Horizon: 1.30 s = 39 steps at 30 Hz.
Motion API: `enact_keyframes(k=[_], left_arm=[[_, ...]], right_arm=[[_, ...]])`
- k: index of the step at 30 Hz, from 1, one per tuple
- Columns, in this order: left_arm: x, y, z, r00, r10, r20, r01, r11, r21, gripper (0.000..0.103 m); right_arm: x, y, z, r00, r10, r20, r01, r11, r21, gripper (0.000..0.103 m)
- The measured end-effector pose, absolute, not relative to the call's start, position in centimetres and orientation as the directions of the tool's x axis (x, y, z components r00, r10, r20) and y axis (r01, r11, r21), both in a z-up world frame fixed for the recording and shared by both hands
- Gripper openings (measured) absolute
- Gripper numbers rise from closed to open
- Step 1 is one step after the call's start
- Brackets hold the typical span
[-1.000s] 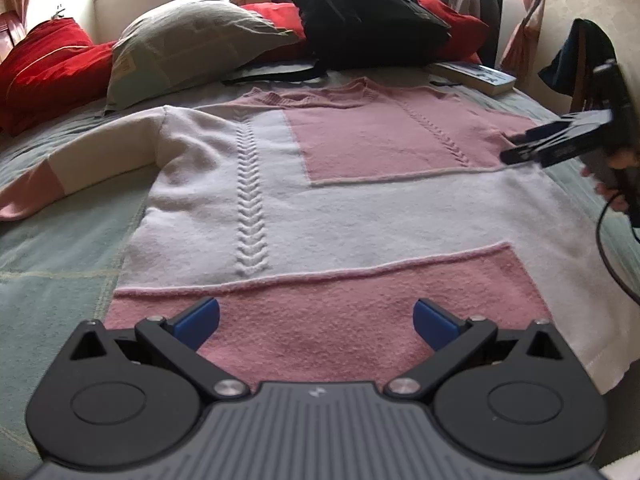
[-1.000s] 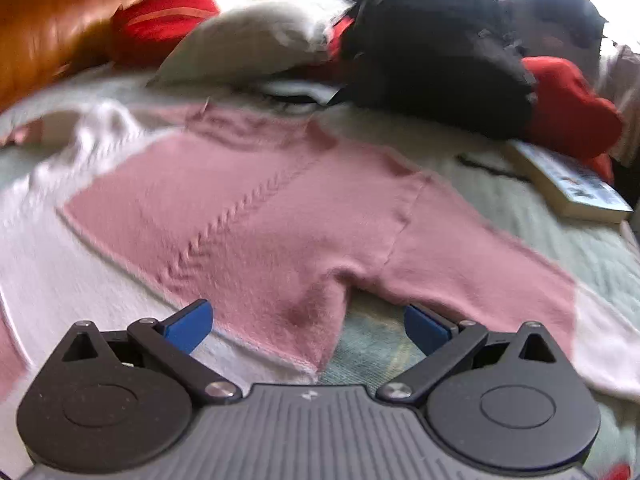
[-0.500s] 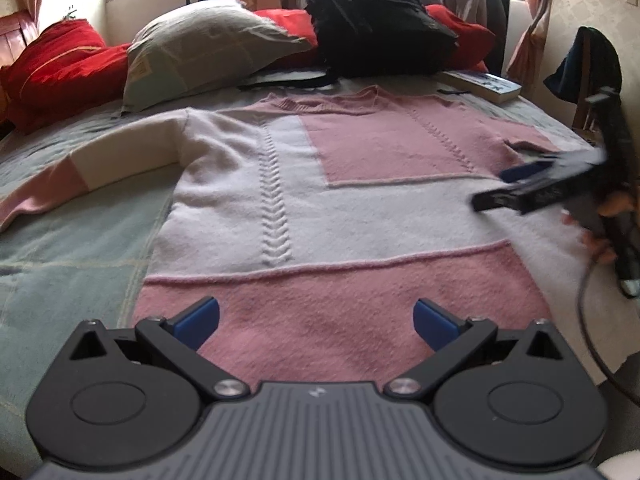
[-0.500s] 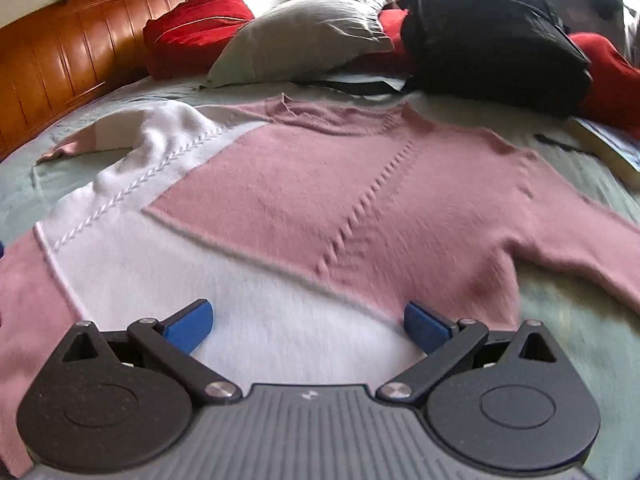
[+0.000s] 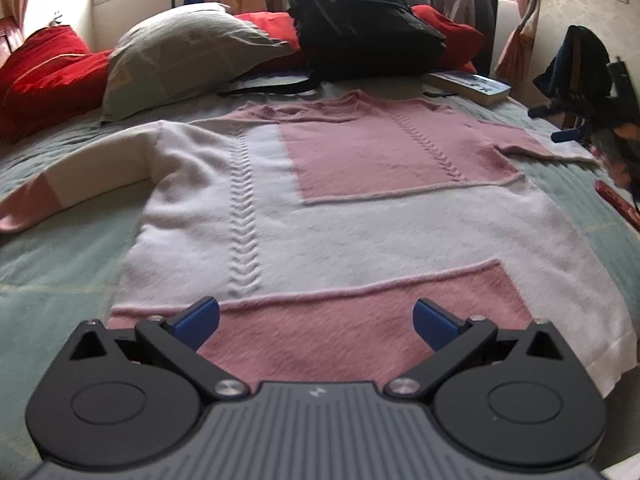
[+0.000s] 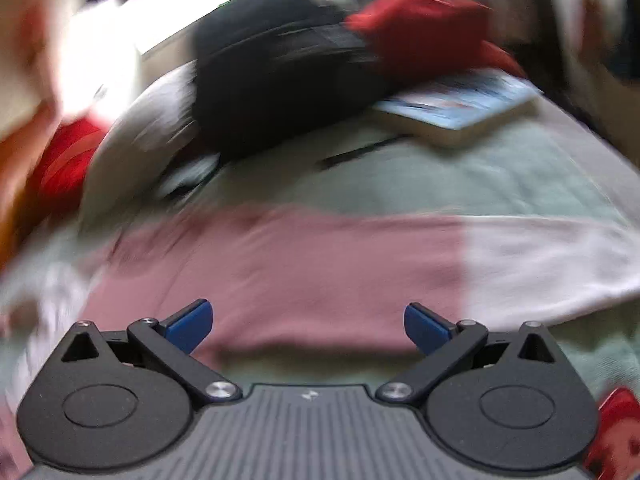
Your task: Fold clothes
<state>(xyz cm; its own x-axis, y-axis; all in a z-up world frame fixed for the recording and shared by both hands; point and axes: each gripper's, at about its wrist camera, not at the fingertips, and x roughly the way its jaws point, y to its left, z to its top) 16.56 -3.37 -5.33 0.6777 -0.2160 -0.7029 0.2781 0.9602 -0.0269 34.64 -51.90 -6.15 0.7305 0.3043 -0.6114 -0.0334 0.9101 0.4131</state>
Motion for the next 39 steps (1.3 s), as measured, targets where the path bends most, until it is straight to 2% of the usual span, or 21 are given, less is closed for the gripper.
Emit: enact_keyframes(k=[2, 5, 9, 13, 17, 23, 27, 31, 33, 36, 39], left_arm=[[17.1, -4.0, -5.6, 0.676, -0.223, -0.703, 0.279, 0.960, -0.035, 0.102], [18.0, -5.1, -6.2, 0.661, -0.223, -0.716, 0.285, 0.958, -0.036, 0.102], [18.4, -6.4, -6.6, 0.649, -0.233, -0.725, 0.306, 0.952, -0.031, 0.102], [18.8, -7.6, -6.9, 0.640, -0.244, -0.729, 0.328, 0.944, -0.028, 0.102], [18.7, -8.3, -6.9, 0.634, -0.259, -0.728, 0.350, 0.936, -0.029, 0.102], [18.5, -8.7, -7.0, 0.637, -0.227, -0.737, 0.335, 0.942, -0.001, 0.102], [18.9, -8.8, -7.2, 0.634, -0.209, -0.745, 0.319, 0.948, 0.005, 0.102], [19.4, -9.1, -7.3, 0.630, -0.207, -0.748, 0.320, 0.947, 0.007, 0.102], [19.5, -9.2, -7.4, 0.631, -0.213, -0.746, 0.321, 0.947, 0.001, 0.102], [19.5, -9.2, -7.4, 0.630, -0.224, -0.743, 0.327, 0.945, -0.008, 0.102], [19.2, -9.2, -7.4, 0.630, -0.231, -0.741, 0.334, 0.942, -0.010, 0.102]], right_arm=[[36.5, -56.1, -7.3, 0.736, 0.320, -0.596, 0.045, 0.856, 0.515, 0.103], [37.5, -60.2, -9.1, 0.751, 0.310, -0.583, 0.117, 0.806, 0.580, 0.103], [36.6, -65.1, -10.4, 0.782, 0.250, -0.571, 0.184, 0.782, 0.595, 0.103], [34.8, -69.2, -11.0, 0.820, 0.121, -0.560, 0.302, 0.739, 0.602, 0.103], [34.3, -68.3, -9.3, 0.838, 0.099, -0.537, 0.294, 0.747, 0.597, 0.103], [37.6, -62.8, -8.0, 0.819, 0.285, -0.497, 0.082, 0.801, 0.593, 0.103], [39.7, -62.5, -9.7, 0.782, 0.236, -0.577, 0.137, 0.837, 0.529, 0.103], [37.8, -66.7, -11.1, 0.823, 0.202, -0.530, 0.198, 0.773, 0.602, 0.103], [36.4, -68.3, -10.8, 0.847, 0.119, -0.519, 0.279, 0.730, 0.623, 0.103], [35.4, -68.2, -9.7, 0.842, 0.038, -0.538, 0.350, 0.721, 0.598, 0.103], [36.4, -65.3, -8.2, 0.818, 0.047, -0.573, 0.318, 0.793, 0.519, 0.103]])
